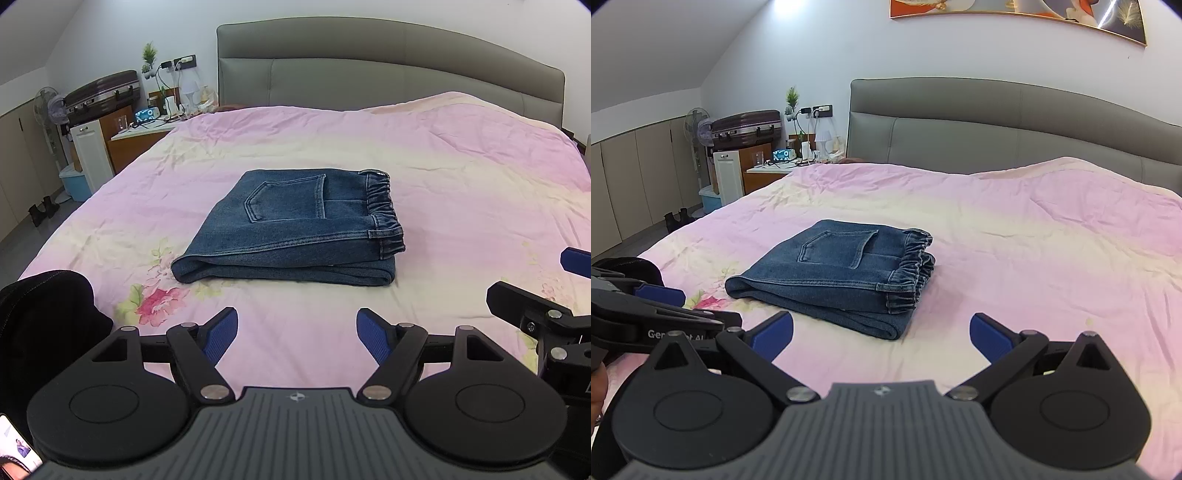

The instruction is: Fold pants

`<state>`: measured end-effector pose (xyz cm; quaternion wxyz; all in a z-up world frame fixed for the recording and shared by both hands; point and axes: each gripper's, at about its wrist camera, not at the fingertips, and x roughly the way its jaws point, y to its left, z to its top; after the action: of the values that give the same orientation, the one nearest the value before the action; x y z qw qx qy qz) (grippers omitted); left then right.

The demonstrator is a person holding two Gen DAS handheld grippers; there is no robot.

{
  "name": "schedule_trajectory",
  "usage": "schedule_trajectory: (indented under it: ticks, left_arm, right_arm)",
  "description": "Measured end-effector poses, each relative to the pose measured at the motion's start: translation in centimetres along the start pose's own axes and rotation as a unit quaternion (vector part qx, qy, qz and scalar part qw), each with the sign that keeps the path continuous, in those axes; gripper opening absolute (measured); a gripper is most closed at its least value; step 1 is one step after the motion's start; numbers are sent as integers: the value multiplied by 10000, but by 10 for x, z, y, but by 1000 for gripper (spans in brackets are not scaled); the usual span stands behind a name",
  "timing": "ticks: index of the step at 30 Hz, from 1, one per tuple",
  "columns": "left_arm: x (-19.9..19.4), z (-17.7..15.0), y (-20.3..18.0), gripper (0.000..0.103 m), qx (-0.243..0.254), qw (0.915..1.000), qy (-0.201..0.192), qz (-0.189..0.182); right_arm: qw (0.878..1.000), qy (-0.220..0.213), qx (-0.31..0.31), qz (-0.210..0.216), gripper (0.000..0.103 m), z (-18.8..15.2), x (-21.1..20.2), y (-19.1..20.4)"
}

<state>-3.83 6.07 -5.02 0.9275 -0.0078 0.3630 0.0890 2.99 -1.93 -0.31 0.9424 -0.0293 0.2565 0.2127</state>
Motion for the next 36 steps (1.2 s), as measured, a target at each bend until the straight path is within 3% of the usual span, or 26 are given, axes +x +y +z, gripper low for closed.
schedule_trajectory:
  ticks: [36]
  left_arm:
    - [-6,6,-6,86,31,10000,-4,0]
  right_arm:
    - [9999,-84,55,-33,98,2,-9,-2]
